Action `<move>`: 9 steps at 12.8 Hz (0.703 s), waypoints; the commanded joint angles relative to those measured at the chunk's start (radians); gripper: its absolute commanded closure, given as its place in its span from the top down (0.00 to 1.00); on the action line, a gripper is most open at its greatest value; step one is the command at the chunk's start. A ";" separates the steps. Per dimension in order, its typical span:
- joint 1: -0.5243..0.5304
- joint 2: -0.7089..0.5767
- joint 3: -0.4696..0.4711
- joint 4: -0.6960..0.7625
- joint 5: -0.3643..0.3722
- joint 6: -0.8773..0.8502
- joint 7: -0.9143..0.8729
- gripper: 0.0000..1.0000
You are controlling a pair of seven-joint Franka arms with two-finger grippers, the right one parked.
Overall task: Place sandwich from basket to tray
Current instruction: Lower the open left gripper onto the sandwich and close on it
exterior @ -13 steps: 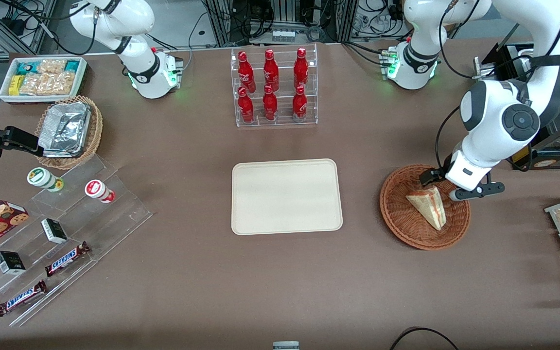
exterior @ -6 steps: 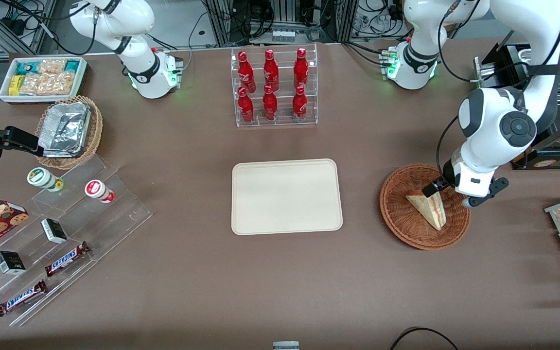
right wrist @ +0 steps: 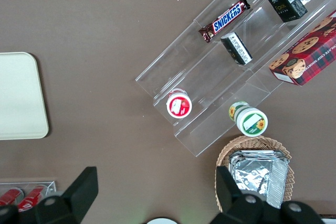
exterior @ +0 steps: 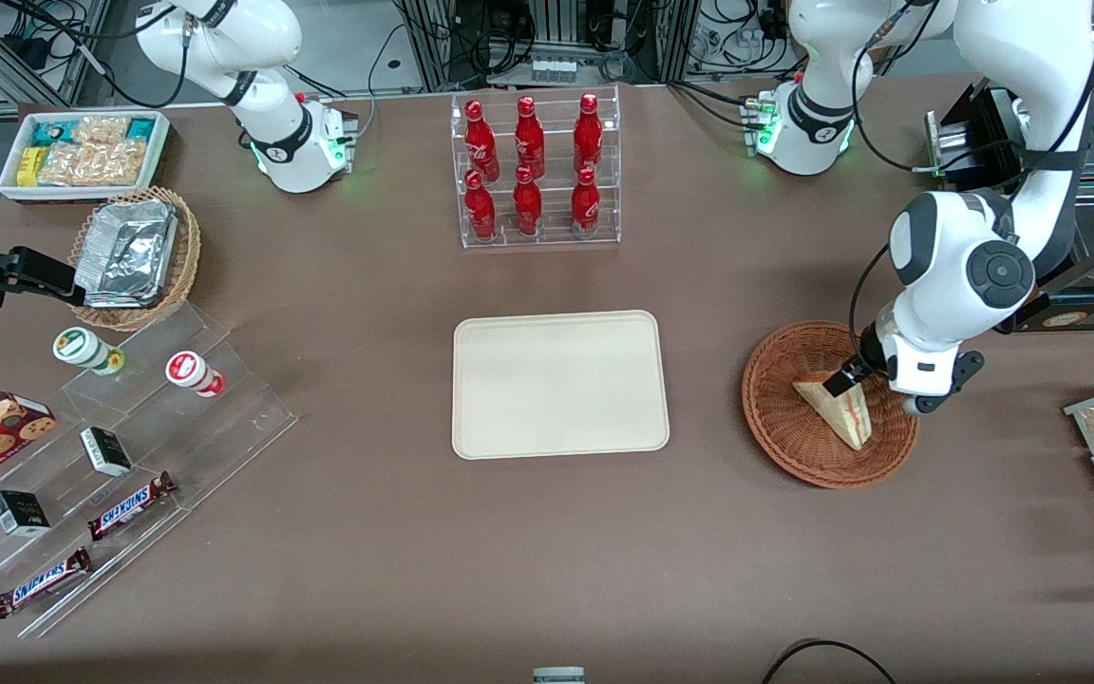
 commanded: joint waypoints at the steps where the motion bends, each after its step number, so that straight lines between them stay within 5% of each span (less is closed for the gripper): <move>1: 0.006 0.053 -0.006 0.007 -0.012 0.058 -0.042 1.00; 7: 0.006 0.107 -0.006 0.007 -0.012 0.129 -0.067 1.00; 8: 0.006 0.107 -0.006 0.007 -0.012 0.129 -0.067 0.94; 9: 0.004 0.107 -0.006 0.004 -0.011 0.127 -0.067 0.64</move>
